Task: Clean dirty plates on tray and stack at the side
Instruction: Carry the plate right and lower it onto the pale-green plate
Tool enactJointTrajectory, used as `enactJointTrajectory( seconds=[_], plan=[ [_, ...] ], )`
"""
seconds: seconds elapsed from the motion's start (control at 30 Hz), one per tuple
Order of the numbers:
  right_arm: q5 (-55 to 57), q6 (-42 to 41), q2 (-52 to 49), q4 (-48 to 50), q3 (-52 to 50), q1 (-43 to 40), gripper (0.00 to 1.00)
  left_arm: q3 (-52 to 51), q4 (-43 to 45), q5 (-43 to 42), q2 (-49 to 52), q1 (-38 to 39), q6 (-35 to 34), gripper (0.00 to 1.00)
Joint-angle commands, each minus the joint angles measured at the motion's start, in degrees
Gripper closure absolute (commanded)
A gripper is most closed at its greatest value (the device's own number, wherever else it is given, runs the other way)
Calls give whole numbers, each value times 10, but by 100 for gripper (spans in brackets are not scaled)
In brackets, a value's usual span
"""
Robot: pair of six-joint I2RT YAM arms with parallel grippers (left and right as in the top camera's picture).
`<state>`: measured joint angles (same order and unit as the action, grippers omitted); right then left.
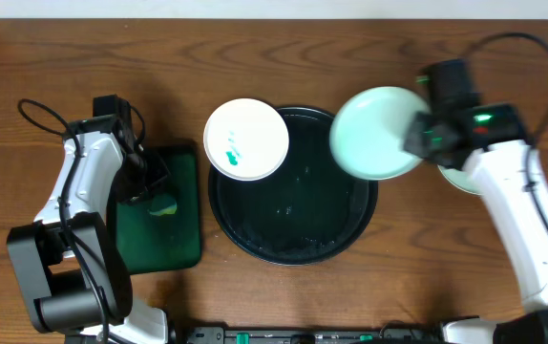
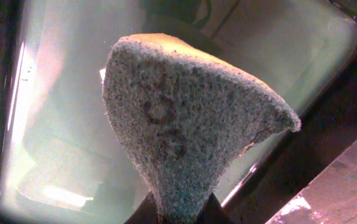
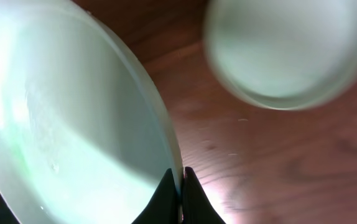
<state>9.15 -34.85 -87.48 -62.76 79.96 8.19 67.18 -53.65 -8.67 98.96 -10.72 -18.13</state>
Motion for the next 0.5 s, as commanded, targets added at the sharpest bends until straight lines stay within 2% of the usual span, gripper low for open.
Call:
enactJointTrajectory(
  seconds=[0.0, 0.27, 0.47],
  plan=[
    [-22, -13, 5, -8, -4, -81, 99, -4, -3, 1, 0, -1, 5, 93],
    [-69, 5, 5, 35, -80, -279, 99, -4, -3, 1, 0, -1, 5, 92],
    [-99, 9, -1, 93, -160, -375, 99, -4, -3, 1, 0, -1, 5, 93]
  ],
)
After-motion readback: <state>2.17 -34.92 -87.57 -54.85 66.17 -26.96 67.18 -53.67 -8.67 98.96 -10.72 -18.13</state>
